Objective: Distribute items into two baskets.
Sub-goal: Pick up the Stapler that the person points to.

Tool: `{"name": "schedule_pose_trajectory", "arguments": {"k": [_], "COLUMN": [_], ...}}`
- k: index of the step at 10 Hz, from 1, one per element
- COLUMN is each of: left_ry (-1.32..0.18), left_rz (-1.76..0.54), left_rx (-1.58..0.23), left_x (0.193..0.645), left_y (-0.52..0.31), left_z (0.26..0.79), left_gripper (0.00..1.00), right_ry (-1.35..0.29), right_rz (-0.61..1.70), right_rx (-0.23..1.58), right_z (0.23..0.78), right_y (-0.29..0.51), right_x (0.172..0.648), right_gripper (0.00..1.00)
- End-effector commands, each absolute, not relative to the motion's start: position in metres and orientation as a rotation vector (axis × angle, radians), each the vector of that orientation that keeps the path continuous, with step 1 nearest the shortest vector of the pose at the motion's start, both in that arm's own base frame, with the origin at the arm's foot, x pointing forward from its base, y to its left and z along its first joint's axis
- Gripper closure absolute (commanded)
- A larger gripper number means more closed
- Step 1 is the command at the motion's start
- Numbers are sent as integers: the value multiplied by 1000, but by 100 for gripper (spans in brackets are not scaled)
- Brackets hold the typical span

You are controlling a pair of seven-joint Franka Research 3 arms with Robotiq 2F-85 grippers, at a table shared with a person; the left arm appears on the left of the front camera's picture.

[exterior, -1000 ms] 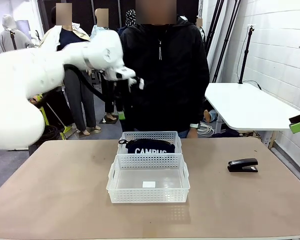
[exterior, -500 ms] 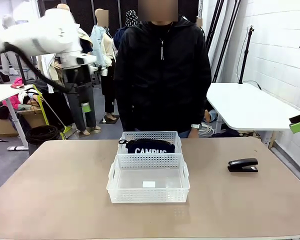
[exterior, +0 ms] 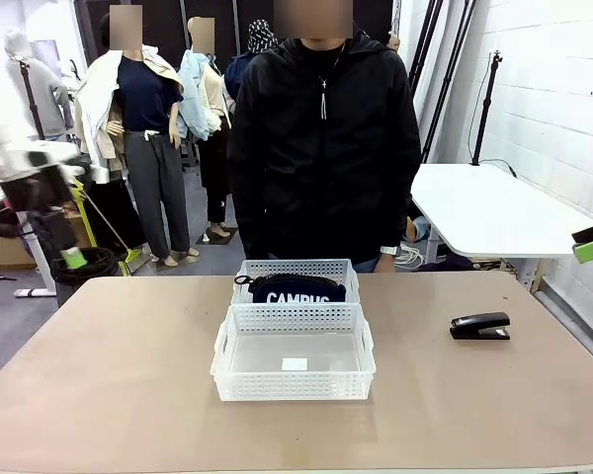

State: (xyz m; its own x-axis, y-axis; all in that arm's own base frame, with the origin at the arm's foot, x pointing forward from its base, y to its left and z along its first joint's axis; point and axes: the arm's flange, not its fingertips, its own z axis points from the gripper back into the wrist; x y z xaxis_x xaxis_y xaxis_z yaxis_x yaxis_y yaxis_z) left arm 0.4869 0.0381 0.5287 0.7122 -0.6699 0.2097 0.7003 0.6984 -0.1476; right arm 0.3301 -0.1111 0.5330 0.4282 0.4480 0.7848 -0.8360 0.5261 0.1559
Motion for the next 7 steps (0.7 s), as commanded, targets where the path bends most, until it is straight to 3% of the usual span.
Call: {"name": "schedule_pose_trajectory", "arguments": {"k": [1,5,7], "left_ry": [-397,-613,-792], "left_rz": [-718,-695,-700], "left_rx": [-343,-491,-581], "left_x": [453,443,442], "left_y": [86,148,168], "left_z": [530,512,507], "left_gripper": [0,0,0], "right_ry": [-777,-777,-777], "right_rz": [869,869,869], "right_rx": [605,605,605], "right_z": [533,533,533], "right_y": [-110,-110,-110], "right_x": [332,332,332], "right_gripper": [0,0,0]}}
